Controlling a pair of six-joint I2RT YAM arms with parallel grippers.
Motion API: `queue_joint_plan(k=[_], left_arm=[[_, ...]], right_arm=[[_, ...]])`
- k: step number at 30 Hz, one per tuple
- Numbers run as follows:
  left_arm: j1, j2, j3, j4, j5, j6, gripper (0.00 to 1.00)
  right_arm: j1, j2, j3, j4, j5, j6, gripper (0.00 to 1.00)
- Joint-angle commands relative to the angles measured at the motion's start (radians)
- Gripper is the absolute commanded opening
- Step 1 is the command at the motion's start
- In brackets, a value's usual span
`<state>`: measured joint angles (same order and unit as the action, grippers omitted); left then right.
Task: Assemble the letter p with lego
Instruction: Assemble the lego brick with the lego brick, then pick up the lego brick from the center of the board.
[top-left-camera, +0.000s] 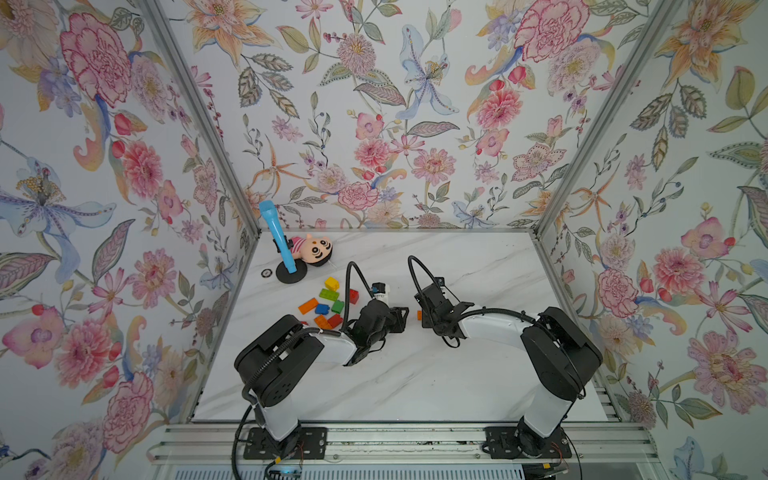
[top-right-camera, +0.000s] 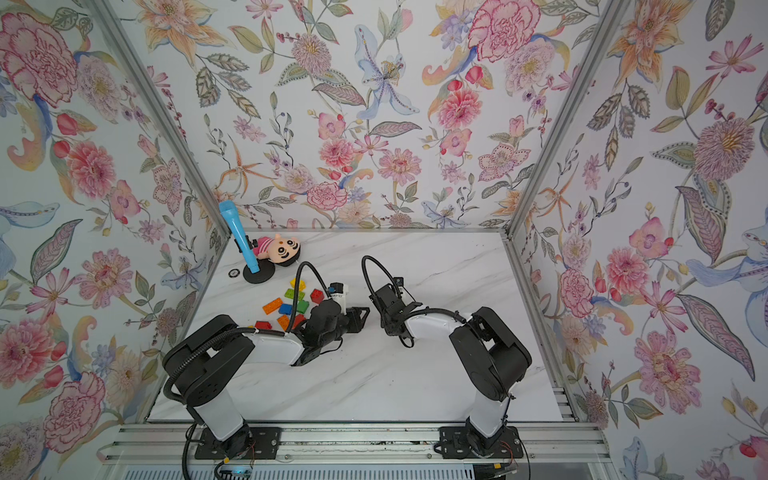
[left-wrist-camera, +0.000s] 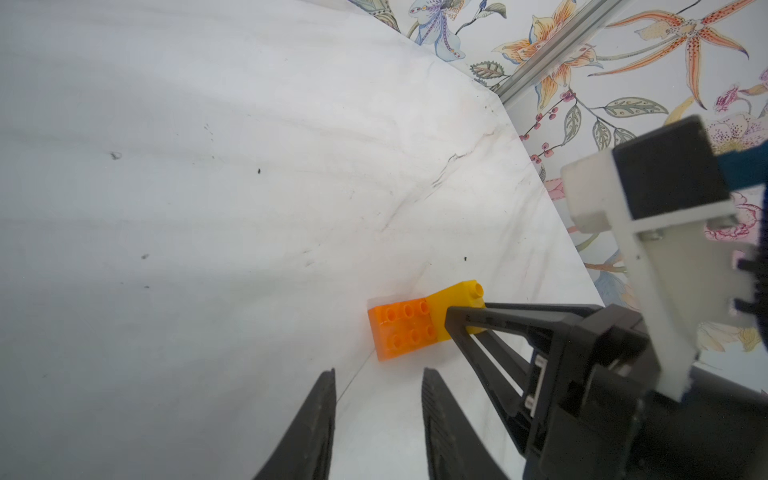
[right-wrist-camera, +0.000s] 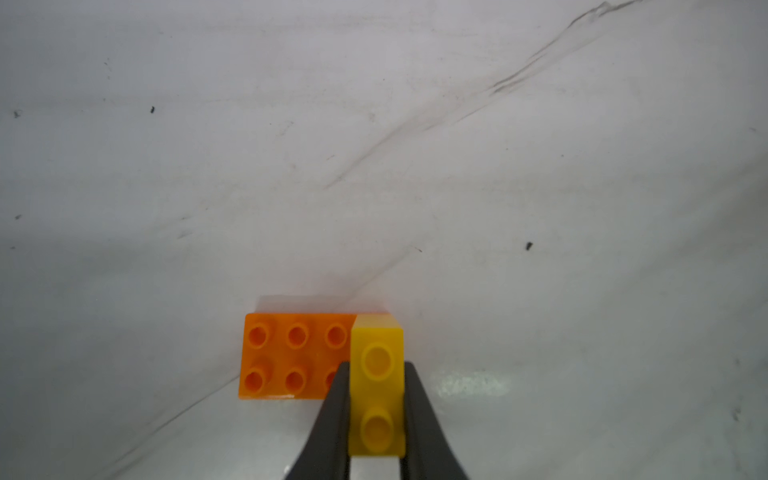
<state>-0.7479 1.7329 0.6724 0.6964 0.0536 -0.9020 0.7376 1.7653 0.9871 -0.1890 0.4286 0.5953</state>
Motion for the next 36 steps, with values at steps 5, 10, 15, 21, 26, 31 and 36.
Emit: queue_joint_plan(k=[5, 10, 15, 21, 26, 31, 36], left_arm=[[0.032, -0.078, -0.038, -0.073, -0.056, 0.066, 0.43], [0.046, -0.099, -0.051, -0.092, -0.063, 0.081, 0.46], [0.048, -0.099, -0.052, -0.140, -0.058, 0.099, 0.47], [0.099, -0.261, -0.035, -0.460, -0.172, 0.202, 0.52], [0.149, -0.389, 0.010, -0.757, -0.362, 0.311, 0.63], [0.233, -0.376, 0.059, -0.837, -0.315, 0.377, 0.72], [0.309, -0.242, 0.171, -0.906, -0.263, 0.409, 0.74]], right_arm=[[0.023, 0.006, -0.020, -0.144, -0.059, -0.026, 0.20], [0.023, -0.014, -0.017, -0.143, -0.071, -0.021, 0.35], [0.023, -0.053, -0.016, -0.144, -0.072, -0.034, 0.41], [0.023, -0.158, -0.038, -0.140, -0.121, -0.085, 0.52], [0.010, -0.296, -0.097, -0.090, -0.120, -0.140, 0.66], [-0.030, -0.442, -0.180, 0.000, -0.151, -0.152, 0.73], [-0.064, -0.531, -0.233, 0.033, -0.181, -0.138, 0.77]])
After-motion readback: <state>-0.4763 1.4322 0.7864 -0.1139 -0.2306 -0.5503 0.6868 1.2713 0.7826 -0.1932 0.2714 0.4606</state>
